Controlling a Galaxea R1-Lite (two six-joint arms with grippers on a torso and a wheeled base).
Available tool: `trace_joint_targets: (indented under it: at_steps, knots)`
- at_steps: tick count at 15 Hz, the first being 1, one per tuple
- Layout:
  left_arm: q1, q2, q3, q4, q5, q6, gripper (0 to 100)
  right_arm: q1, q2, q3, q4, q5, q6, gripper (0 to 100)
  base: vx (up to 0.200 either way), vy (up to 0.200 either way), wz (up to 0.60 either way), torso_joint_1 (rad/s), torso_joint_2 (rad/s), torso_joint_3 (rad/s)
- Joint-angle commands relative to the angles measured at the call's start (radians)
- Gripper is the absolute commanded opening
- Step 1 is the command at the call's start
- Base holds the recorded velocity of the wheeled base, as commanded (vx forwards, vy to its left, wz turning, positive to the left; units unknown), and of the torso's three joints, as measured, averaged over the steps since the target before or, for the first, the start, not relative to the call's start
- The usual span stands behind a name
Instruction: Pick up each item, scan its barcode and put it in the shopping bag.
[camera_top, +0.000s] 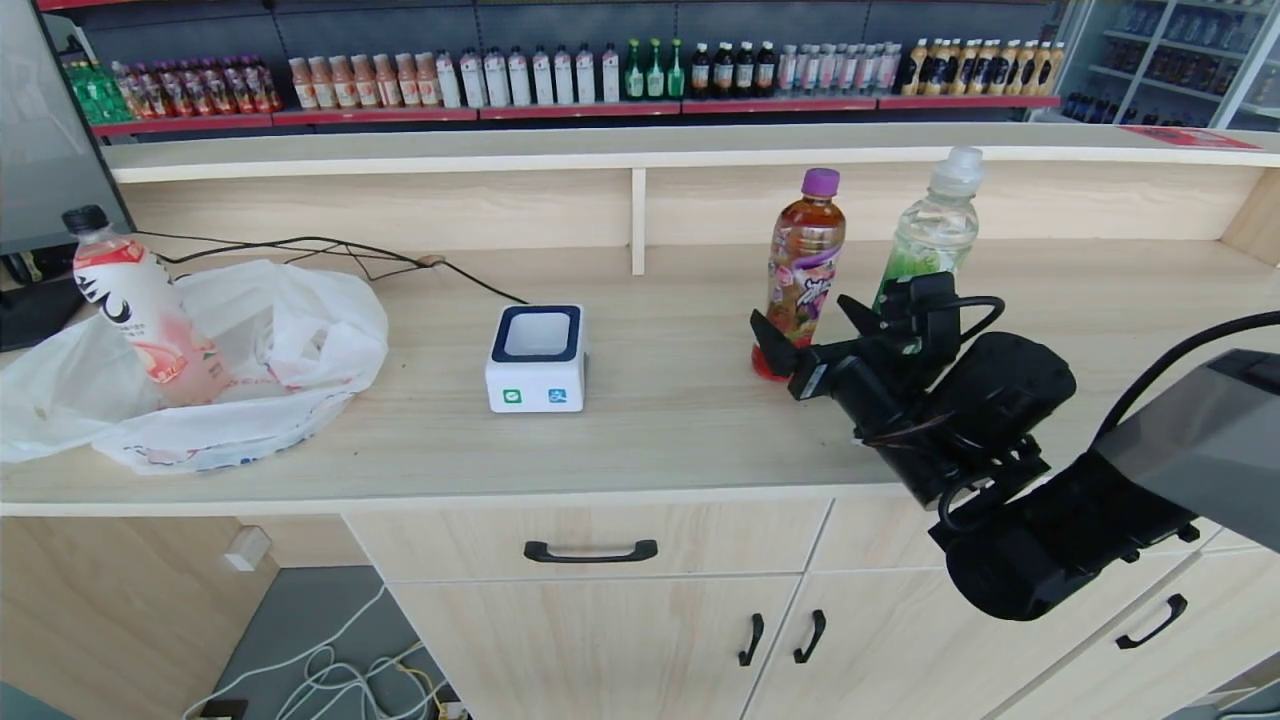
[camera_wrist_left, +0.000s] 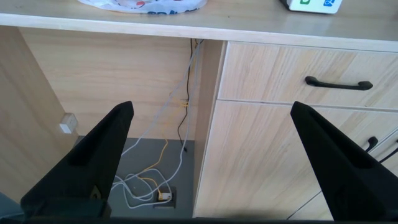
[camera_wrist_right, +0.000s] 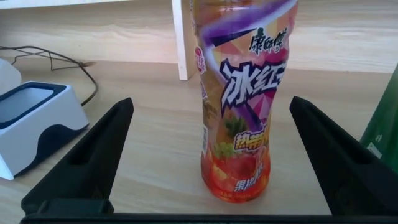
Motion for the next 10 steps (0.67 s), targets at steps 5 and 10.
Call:
trace_joint_targets:
  at_steps: [5, 10]
  knots:
    - [0.0, 0.0, 0.0, 0.0, 0.0, 0.0, 100, 0.001, 0.075, -0.08, -0.001, 0.0, 0.001, 100, 0.0, 0.0, 0.0, 0.0, 0.0, 0.0]
    - [0.0, 0.0, 0.0, 0.0, 0.0, 0.0, 100, -0.019, 0.086, -0.11, -0.001, 0.002, -0.005, 100, 0.0, 0.0, 0.0, 0.0, 0.0, 0.0]
